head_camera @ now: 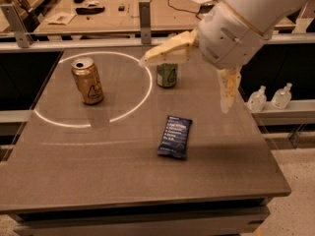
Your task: Pick rxbar blueberry
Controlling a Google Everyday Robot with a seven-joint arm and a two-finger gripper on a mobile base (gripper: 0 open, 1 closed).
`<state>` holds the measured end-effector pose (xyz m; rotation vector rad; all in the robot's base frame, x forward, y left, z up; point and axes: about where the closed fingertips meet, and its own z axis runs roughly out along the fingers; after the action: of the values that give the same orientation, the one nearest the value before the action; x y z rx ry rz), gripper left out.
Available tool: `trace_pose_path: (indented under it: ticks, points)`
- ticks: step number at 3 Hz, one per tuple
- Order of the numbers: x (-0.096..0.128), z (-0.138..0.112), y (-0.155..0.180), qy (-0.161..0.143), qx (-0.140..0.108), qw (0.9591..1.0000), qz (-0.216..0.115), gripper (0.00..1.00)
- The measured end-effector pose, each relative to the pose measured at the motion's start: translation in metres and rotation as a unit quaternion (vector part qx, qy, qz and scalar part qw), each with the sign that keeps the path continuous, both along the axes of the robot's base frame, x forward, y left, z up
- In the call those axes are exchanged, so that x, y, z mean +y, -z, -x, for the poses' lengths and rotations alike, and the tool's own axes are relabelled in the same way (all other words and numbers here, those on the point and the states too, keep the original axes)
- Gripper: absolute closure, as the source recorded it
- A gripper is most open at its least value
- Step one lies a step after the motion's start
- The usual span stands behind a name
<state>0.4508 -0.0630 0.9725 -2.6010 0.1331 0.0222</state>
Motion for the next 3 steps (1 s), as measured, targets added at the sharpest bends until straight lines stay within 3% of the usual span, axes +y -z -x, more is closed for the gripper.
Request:
trace_pose_path:
  ticks: [1,2,3]
  points:
    - [0.01,-0.008,0.02,-0.023,0.028,0.9964,0.077,0.0]
    - [0.013,-0.028,0.038,0.002,0.037,0.9895,0.14,0.0]
    - [0.02,-0.036,0.037,0.008,0.02,0.9911,0.131,0.0]
